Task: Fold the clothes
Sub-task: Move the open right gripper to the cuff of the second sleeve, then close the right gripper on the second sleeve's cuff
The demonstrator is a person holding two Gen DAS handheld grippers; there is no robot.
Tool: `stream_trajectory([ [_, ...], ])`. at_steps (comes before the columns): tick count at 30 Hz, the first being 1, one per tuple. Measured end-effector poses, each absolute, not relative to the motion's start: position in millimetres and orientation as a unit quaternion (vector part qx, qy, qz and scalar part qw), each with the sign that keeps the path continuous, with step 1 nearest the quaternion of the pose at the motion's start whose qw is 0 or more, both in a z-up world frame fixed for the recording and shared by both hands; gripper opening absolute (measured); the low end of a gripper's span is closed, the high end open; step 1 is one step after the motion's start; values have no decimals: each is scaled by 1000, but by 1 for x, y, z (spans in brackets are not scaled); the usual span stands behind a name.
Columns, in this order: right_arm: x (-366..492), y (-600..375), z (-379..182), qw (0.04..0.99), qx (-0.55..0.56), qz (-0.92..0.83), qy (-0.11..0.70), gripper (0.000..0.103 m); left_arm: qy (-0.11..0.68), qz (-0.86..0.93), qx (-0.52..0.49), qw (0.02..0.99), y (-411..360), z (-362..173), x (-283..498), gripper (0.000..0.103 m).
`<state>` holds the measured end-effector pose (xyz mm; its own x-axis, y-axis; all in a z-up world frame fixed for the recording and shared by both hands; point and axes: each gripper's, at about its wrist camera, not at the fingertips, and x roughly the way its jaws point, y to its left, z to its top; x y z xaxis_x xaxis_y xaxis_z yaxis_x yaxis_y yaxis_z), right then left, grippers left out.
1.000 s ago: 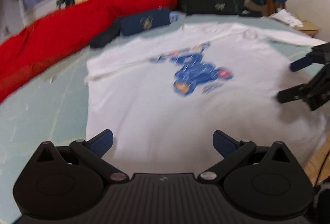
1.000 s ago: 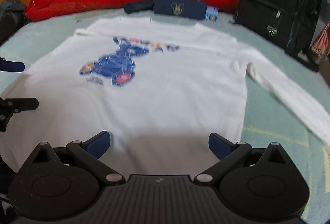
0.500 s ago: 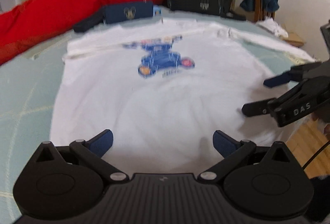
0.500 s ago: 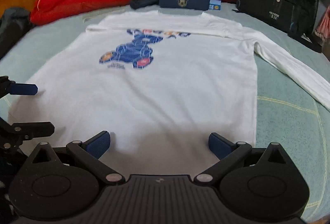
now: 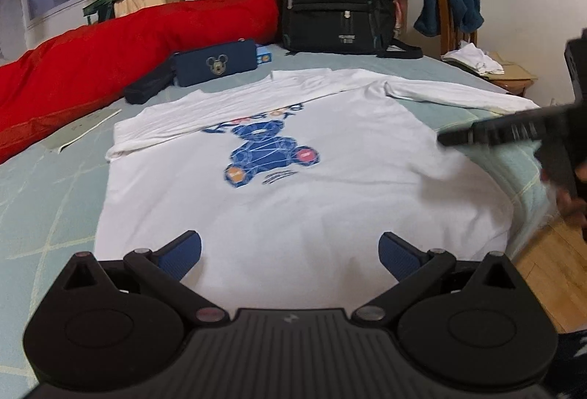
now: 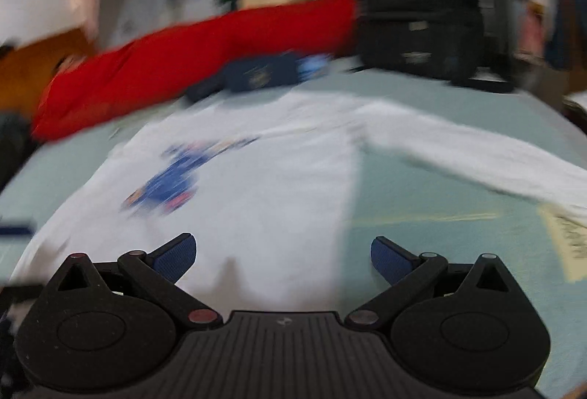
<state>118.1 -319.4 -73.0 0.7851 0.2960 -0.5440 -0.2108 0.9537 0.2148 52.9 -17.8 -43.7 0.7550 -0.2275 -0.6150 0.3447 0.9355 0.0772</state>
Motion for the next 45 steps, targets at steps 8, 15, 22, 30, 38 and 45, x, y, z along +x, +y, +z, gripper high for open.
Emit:
stream_trajectory([
  [8, 125, -427, -91, 954, 180, 2, 239, 103, 320, -191, 114, 921, -53, -50, 70, 102],
  [15, 134, -485, -114, 931, 259, -68, 247, 103, 334, -206, 127, 911, -72, -61, 84, 102],
  [22, 150, -511, -124, 927, 284, -79, 232, 103, 344, -200, 135, 907, -76, -66, 96, 102],
  [30, 154, -531, -129, 920, 319, -90, 208, 103, 350, -200, 138, 905, -81, -68, 105, 102],
  [38, 172, -546, -131, 924, 306, -120, 198, 103, 348, -193, 138, 907, -80, -66, 109, 102],
  [45, 182, -559, -122, 915, 334, -136, 184, 103, 344, -186, 134, 911, -75, -64, 109, 102],
])
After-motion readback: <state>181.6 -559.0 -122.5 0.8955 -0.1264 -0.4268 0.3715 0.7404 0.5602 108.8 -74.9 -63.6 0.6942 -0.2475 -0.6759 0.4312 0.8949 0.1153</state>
